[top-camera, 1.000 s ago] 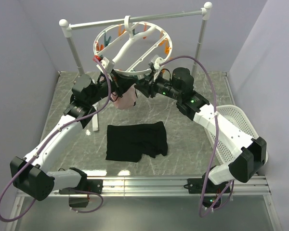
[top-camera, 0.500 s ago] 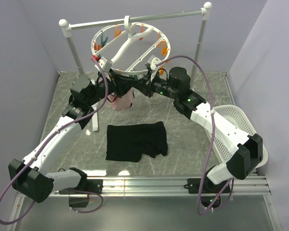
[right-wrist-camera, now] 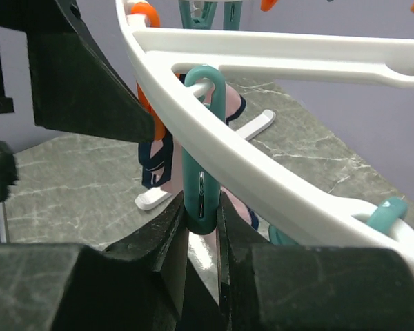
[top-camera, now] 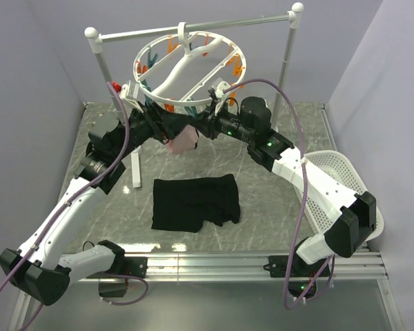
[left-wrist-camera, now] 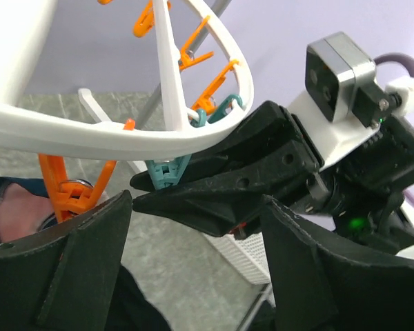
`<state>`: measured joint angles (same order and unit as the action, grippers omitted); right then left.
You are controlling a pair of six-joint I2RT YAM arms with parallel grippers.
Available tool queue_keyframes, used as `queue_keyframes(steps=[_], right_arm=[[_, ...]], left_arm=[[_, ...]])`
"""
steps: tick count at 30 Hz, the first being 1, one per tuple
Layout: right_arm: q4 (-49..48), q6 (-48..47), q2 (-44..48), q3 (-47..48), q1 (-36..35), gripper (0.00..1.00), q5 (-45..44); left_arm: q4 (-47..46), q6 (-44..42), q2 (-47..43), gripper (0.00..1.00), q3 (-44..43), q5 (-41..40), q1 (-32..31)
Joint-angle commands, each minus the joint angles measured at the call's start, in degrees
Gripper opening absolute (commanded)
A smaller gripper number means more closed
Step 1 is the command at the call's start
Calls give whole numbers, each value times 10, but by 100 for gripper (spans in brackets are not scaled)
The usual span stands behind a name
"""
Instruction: Clip the underwear to the hanger
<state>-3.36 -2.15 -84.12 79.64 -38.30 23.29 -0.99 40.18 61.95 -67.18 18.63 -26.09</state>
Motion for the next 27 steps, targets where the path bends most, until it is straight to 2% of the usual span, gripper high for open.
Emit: queue_keyframes(steps=[1,6,10,17,20,27], right_arm=[[-18,20,11,33,-12,0,-15],[-17,21,12,35,-20,0,-30],[-8,21,9,42,-34,0,-57],[-2,19,5,41,-50,0,-85],[-1,19,8,37,-52,0,-92],[-1,21,12,26,-56,0,-98]], left_arm=[[-9,71,-2,79,-10,-18,-5],[4,81,11,74,-19,-73,-9],[-14,45,28,68,-24,-115,-29],[-36,31,44,67,-37,-148,-40],[-46,31,42,62,-35,-159,-39],[-63,24,52,59,-46,-179,-40]])
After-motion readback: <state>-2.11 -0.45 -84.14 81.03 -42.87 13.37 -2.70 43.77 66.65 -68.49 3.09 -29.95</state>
